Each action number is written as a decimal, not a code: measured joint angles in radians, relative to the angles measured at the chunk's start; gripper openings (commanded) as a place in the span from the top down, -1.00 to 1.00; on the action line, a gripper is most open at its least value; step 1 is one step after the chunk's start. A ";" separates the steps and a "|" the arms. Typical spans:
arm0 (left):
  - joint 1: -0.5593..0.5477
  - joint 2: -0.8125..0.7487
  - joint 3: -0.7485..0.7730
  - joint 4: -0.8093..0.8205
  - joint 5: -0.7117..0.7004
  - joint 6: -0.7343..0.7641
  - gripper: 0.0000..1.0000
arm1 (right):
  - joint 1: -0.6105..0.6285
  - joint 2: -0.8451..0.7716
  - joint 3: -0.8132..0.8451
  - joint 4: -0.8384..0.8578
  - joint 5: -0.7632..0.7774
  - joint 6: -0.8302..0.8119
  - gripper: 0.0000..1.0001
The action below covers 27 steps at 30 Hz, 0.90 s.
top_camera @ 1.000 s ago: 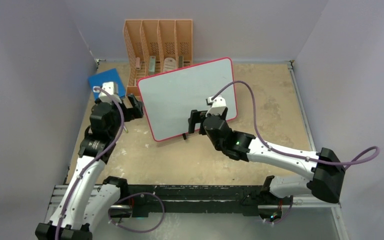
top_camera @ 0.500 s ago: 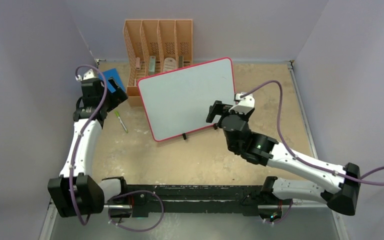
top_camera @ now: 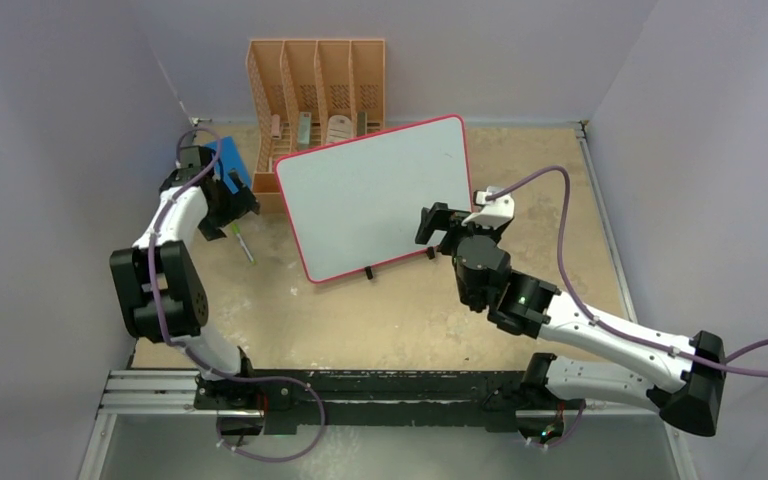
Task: Write a sentence on the whiteboard
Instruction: Pick up the whiteboard marker from the center of the board.
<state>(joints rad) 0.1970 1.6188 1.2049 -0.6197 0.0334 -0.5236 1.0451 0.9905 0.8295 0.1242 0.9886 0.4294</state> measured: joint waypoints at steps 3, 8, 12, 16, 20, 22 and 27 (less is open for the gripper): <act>0.001 0.075 0.037 -0.016 0.000 0.014 -0.66 | 0.000 0.012 -0.004 0.011 0.008 -0.006 -0.98; 0.016 0.167 0.073 -0.018 0.003 0.030 -0.41 | 0.000 0.019 -0.020 0.022 0.018 -0.013 -0.98; 0.033 0.220 0.090 -0.019 0.005 0.038 -0.20 | 0.000 0.029 -0.021 0.030 0.025 -0.022 -0.98; 0.041 0.263 0.097 -0.018 0.005 0.046 -0.05 | 0.000 0.041 -0.021 0.040 0.026 -0.030 -0.98; 0.043 0.288 0.097 -0.018 0.005 0.055 0.03 | 0.000 0.050 -0.021 0.043 0.026 -0.036 -0.98; 0.043 0.293 0.097 -0.017 0.005 0.061 0.04 | 0.000 0.051 -0.021 0.045 0.024 -0.041 -0.98; 0.046 0.300 0.103 -0.014 0.006 0.071 0.03 | 0.000 0.052 -0.021 0.053 0.023 -0.054 -0.98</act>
<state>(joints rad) 0.2428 1.9190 1.3075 -0.6338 0.0391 -0.4530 1.0451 1.0428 0.8089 0.1768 1.0111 0.3756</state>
